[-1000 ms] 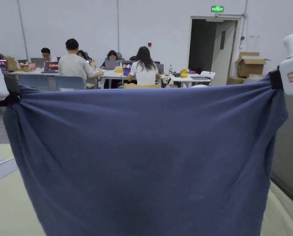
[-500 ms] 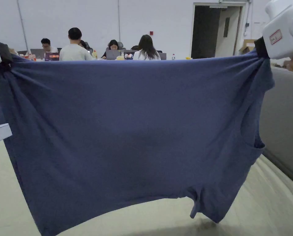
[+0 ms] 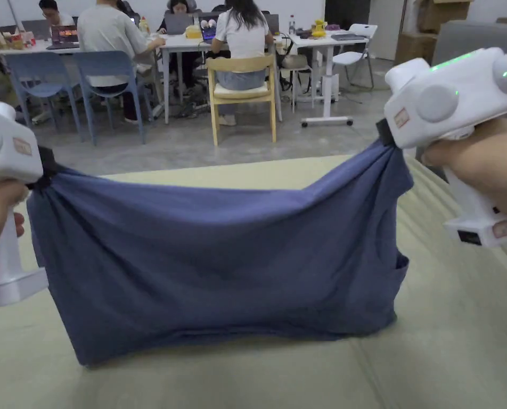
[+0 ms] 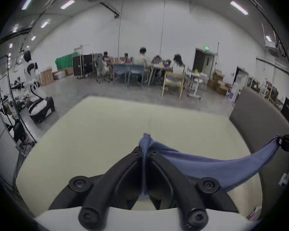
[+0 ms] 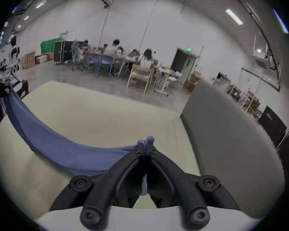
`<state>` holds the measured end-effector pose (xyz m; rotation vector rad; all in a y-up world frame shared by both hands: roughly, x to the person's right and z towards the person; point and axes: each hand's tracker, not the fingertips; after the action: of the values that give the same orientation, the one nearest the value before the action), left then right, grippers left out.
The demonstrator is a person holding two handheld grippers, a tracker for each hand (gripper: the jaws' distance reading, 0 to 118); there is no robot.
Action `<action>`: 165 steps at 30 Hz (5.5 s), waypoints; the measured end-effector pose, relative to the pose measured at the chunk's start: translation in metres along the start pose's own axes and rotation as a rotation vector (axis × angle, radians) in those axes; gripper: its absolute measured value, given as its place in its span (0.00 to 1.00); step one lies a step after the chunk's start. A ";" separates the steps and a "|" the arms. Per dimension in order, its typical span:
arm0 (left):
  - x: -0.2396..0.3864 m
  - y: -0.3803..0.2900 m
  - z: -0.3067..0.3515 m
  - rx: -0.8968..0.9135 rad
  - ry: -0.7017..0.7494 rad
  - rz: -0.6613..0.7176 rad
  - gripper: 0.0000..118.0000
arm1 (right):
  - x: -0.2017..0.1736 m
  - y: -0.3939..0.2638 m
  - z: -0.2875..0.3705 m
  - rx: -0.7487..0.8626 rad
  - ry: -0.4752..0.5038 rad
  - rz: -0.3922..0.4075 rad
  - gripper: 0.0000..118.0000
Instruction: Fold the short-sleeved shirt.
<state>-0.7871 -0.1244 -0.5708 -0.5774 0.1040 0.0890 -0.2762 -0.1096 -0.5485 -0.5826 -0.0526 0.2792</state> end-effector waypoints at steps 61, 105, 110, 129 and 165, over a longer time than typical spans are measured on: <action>-0.102 -0.371 0.254 -0.336 -0.275 -0.134 1.00 | -0.006 -0.389 0.216 -0.257 0.113 -0.165 1.00; -0.081 -0.458 0.175 -0.602 -0.204 0.223 0.08 | -0.005 -0.474 0.132 -0.709 0.296 -0.399 0.92; -0.091 -0.459 0.175 -0.606 -0.212 0.323 0.08 | -0.008 -0.478 0.137 -0.625 0.325 -0.515 0.07; -0.062 -0.362 0.015 -0.512 -0.081 0.591 0.08 | -0.038 -0.342 -0.028 -0.393 0.208 -0.503 0.06; -0.067 -0.421 0.105 -0.278 0.023 0.169 1.00 | -0.103 -0.403 0.166 -0.200 0.497 -0.420 0.02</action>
<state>-0.7979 -0.4222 -0.2480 -0.8473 0.1647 0.2639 -0.2973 -0.3710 -0.1854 -0.8093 0.2783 -0.2858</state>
